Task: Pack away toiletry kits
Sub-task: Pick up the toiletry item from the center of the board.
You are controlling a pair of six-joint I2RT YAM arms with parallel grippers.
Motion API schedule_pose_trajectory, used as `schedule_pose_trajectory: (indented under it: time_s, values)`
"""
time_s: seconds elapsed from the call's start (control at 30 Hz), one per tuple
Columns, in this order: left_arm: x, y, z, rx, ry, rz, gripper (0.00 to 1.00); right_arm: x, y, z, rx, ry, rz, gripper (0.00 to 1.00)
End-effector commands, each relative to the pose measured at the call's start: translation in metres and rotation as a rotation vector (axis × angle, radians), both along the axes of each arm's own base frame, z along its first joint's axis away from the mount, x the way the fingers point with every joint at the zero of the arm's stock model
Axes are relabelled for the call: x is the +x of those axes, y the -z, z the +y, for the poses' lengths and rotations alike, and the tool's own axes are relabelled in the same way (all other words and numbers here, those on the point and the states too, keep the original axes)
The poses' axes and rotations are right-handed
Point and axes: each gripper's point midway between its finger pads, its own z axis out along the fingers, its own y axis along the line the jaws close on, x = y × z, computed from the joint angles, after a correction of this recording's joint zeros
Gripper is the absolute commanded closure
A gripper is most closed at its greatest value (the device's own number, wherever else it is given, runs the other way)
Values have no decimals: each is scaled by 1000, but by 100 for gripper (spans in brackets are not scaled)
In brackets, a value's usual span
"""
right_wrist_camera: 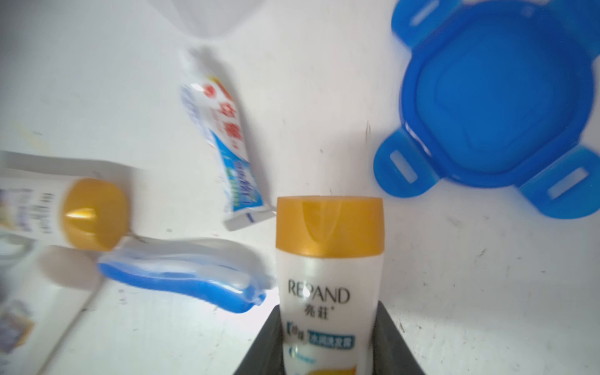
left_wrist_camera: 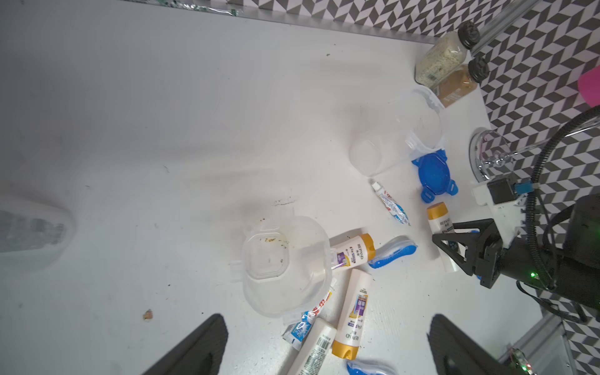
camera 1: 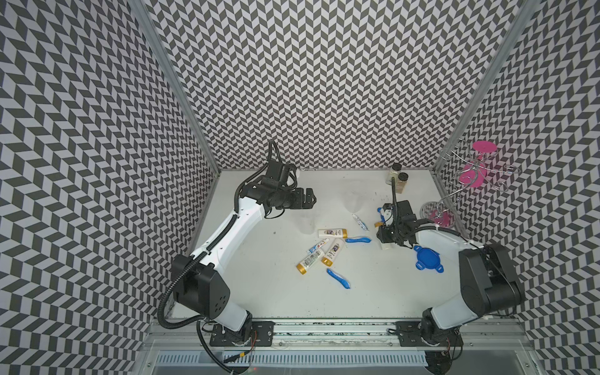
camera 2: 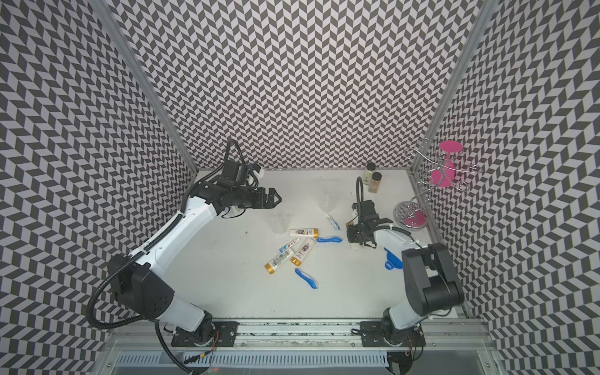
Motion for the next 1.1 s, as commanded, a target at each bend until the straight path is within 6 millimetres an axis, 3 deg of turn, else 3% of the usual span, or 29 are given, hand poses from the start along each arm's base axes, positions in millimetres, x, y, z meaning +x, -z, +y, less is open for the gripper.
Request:
schedule_pose_trajectory:
  time_s: [0.0,0.1,0.2,0.4,0.63,0.93,1.03,1.07]
  values:
    - [-5,-30,-22,-148,89,-66,0,11,-45,16,71,-70,-170,79]
    - [-12,-35,-39,-221,159,-75,0,1,-57,23,109,-111,-204,79]
    - [-24,-40,-65,-270,255,-100,1,-10,-81,39,182,-191,-273,79]
    - [-40,-46,-115,-415,386,-99,0,-42,-146,97,346,-432,-444,78]
    - [-52,-28,-156,-449,464,-43,1,-60,-184,136,462,-568,-514,79]
    - [-67,-6,-165,-443,478,11,26,-62,-193,157,497,-624,-515,79]
    - [-71,-6,-166,-453,493,22,42,-59,-192,163,482,-636,-519,79]
    - [-70,-6,-165,-455,488,25,52,-57,-191,165,474,-636,-520,79]
